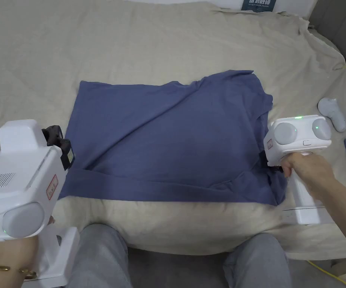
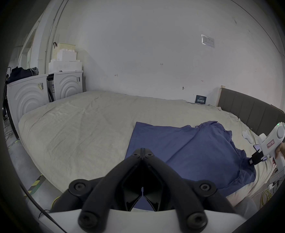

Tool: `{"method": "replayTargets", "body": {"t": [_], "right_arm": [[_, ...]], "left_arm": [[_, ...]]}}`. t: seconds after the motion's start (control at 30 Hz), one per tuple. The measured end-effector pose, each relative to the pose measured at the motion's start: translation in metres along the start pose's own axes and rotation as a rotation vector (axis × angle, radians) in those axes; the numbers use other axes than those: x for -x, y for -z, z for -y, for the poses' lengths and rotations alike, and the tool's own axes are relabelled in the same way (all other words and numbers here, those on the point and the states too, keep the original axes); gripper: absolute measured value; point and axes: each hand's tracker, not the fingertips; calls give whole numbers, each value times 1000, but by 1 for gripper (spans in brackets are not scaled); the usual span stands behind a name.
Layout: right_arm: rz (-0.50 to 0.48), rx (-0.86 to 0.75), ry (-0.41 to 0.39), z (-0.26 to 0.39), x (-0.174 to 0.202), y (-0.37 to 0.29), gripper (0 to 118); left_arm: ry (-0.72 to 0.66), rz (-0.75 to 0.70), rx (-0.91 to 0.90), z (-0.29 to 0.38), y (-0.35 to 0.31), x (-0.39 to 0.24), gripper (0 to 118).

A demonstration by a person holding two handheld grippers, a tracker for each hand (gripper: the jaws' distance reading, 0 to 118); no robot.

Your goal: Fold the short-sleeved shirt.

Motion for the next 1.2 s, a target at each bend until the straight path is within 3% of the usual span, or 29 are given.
{"method": "replayTargets", "body": {"t": [0.27,0.47,0.67,0.8,0.87,0.9,0.93,0.97,1.1,1.2], "right_arm": [[-110,-255,181,36,-49,-60,3],[-199,-386,375,86,-85,-85,3],[-236,-438,487,135,-83,-85,3],[-260,-434,517,150,-77,-82,3],[-260,-434,518,152,-73,-81,3],[-257,-436,516,151,-71,-81,3],[-255,-433,513,151,-71,-81,3],[-254,-434,511,151,-70,-81,3],[-257,-434,496,150,-68,-81,3],[-249,-436,486,148,-66,-81,3]], "left_arm": [[0,4,-7,-3,-4,0,0],[-11,3,-4,-4,-6,1,0],[1,5,8,-2,-7,-1,0],[-49,19,56,-3,0,7,0],[-101,52,149,-10,10,16,26],[-116,55,210,-14,17,21,50],[-118,49,245,-16,25,26,82],[-100,45,276,-18,31,30,99],[-49,52,411,-23,54,40,115],[-5,32,545,-20,76,47,115]]}}
